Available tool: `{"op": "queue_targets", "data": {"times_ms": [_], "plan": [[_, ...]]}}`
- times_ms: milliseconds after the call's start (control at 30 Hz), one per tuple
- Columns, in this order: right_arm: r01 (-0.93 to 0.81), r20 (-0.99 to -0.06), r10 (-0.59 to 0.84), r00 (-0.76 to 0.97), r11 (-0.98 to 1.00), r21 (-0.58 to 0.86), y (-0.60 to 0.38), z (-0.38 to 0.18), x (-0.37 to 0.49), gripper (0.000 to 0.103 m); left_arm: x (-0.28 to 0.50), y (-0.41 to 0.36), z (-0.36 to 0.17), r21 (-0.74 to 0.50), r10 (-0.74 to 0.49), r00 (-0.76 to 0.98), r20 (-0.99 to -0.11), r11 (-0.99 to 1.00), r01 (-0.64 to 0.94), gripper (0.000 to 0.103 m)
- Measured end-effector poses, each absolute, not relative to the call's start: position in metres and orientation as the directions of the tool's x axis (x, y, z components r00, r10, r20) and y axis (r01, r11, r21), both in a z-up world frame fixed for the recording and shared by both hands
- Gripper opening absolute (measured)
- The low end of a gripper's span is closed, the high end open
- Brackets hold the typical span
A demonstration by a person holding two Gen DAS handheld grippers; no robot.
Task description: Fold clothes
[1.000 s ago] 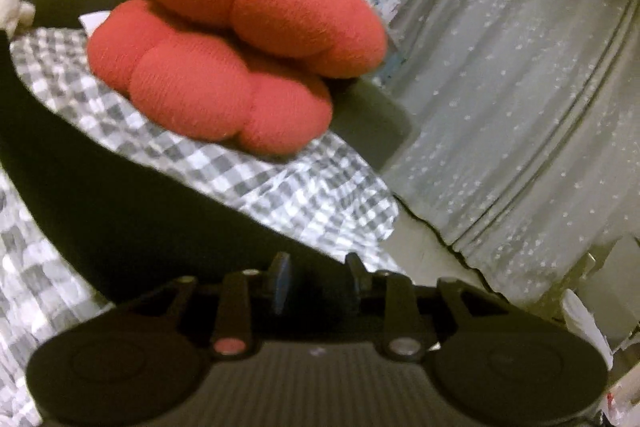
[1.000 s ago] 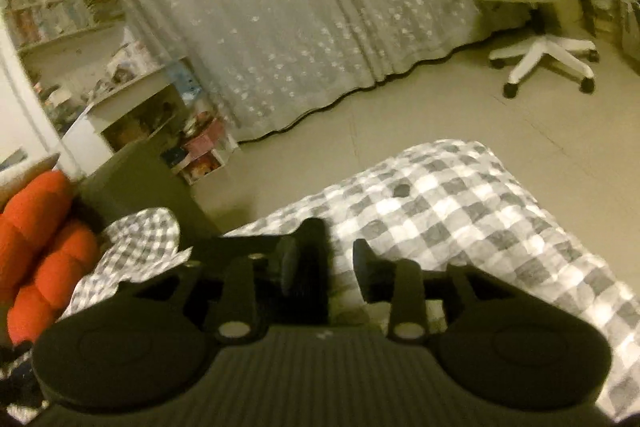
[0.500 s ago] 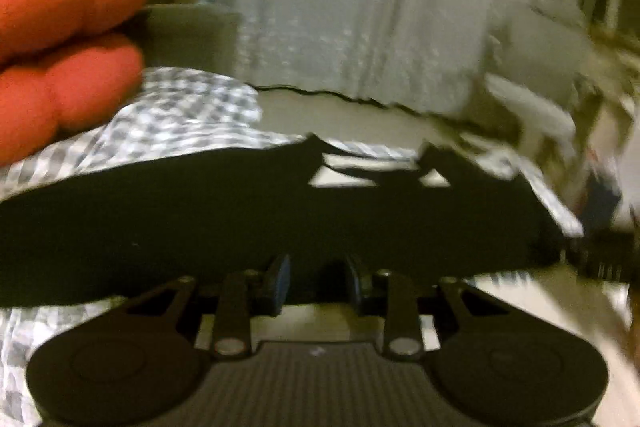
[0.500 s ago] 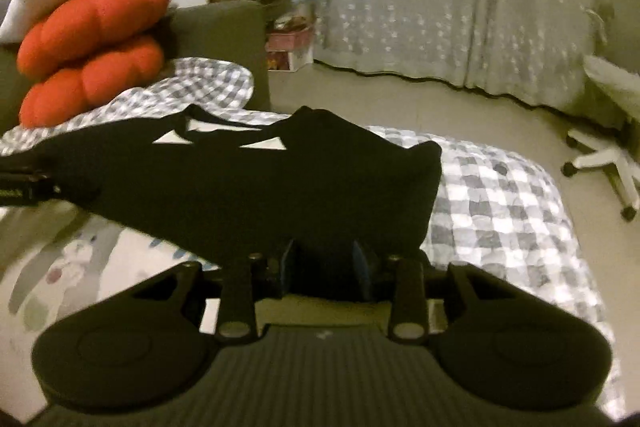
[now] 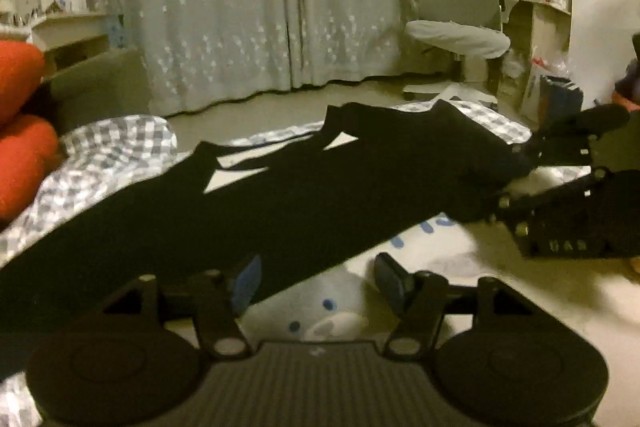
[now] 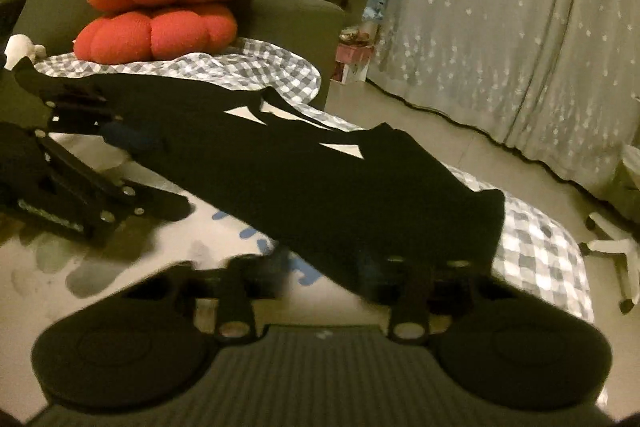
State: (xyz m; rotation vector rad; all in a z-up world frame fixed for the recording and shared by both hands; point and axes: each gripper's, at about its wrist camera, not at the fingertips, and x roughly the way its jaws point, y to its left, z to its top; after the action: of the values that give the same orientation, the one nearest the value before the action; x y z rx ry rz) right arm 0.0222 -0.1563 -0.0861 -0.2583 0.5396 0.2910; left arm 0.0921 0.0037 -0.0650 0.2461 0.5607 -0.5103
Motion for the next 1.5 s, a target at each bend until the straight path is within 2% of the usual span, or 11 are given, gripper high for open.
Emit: {"op": "queue_targets", "data": {"times_ms": [67,133,333,500,567,633,667,833,967,1167,1500], "plan": [[-0.341,-0.531,0.207,0.822,0.925,-0.168,-0.157,-0.084,0.022,0.006,0.091,0.003,-0.064,0.1,-0.379,0.741,-0.555,0.853,0.512,0.029],[-0.354,-0.527,0.224,0.82,0.922,-0.158,-0.16,-0.081,0.019,0.005,0.089,0.006,-0.062,0.096,-0.383,0.746,-0.544,0.855,0.509,0.01],[-0.406,-0.569,0.267,0.778,0.905,-0.131,-0.164,-0.076,0.015,0.005,0.085,0.008,-0.057,0.112,-0.406,0.729,-0.55,0.83,0.547,0.004],[-0.423,-0.603,0.284,0.745,0.901,-0.097,-0.165,-0.078,0.017,0.015,0.082,0.01,-0.059,0.127,-0.414,0.699,-0.583,0.803,0.582,0.013],[-0.424,-0.608,0.295,0.737,0.902,-0.076,-0.168,-0.075,0.017,0.02,0.079,0.013,-0.055,0.118,-0.426,0.69,-0.585,0.798,0.592,0.031],[-0.418,-0.599,0.309,0.739,0.907,-0.048,-0.173,-0.071,0.015,0.034,0.075,0.017,-0.052,0.099,-0.445,0.682,-0.58,0.793,0.601,0.045],[-0.408,-0.585,0.315,0.747,0.913,-0.029,-0.177,-0.069,0.014,0.042,0.073,0.02,-0.051,0.093,-0.451,0.683,-0.574,0.793,0.602,0.046],[-0.308,-0.528,0.298,0.795,0.949,0.071,-0.199,-0.064,0.018,0.042,0.074,0.037,-0.046,0.061,-0.424,0.727,-0.541,0.842,0.537,0.058],[-0.221,-0.568,0.218,0.794,0.973,0.064,-0.205,-0.073,0.027,0.042,0.079,0.056,-0.044,0.021,-0.368,0.777,-0.51,0.898,0.439,0.071],[-0.206,-0.583,0.181,0.792,0.978,0.024,-0.199,-0.07,0.025,0.05,0.088,0.091,-0.04,-0.011,-0.211,0.849,-0.484,0.972,0.235,0.081],[-0.191,-0.556,0.166,0.814,0.982,0.014,-0.182,-0.064,0.031,0.057,0.1,0.152,-0.041,0.078,0.232,0.857,-0.459,0.972,-0.221,0.086]]}}
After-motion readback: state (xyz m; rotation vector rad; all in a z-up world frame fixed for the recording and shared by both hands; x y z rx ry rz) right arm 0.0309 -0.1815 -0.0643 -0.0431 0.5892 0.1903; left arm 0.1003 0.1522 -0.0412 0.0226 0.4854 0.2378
